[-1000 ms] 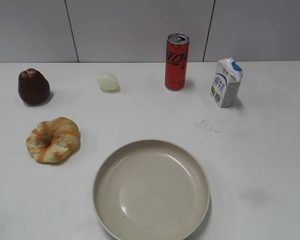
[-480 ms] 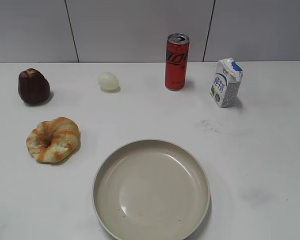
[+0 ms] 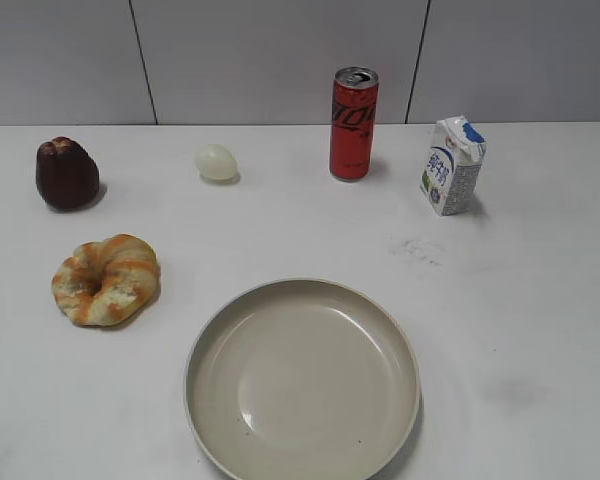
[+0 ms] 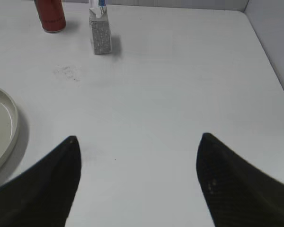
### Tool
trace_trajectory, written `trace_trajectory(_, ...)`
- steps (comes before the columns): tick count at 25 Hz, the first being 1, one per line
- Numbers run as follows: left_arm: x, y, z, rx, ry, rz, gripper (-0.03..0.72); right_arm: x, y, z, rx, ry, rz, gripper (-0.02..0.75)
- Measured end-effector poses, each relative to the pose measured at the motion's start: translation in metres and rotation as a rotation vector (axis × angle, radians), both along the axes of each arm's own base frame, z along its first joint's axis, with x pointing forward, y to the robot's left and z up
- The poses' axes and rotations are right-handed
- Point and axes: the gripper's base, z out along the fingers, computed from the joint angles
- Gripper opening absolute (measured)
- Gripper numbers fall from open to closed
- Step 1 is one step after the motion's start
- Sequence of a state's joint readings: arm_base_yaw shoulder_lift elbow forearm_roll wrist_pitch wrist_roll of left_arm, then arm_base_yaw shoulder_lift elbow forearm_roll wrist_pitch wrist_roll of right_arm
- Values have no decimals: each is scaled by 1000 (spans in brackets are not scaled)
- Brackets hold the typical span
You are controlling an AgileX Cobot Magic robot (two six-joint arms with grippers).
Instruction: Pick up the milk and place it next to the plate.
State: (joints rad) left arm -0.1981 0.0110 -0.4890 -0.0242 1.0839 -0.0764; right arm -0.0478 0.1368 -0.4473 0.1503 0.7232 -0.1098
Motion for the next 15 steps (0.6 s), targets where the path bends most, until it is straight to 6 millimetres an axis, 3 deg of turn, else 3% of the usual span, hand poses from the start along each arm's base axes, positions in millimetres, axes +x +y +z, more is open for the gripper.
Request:
trace_trajectory(6,0,0,0,0,0,0,207,72,-5,20,13,179,-17,573)
trace_trajectory(11,0,0,0,0,0,0,207,155,-9,40,18,343,-15,573)
trace_trajectory(15,0,0,0,0,0,0,207,224,-11,41,2,480,11,573)
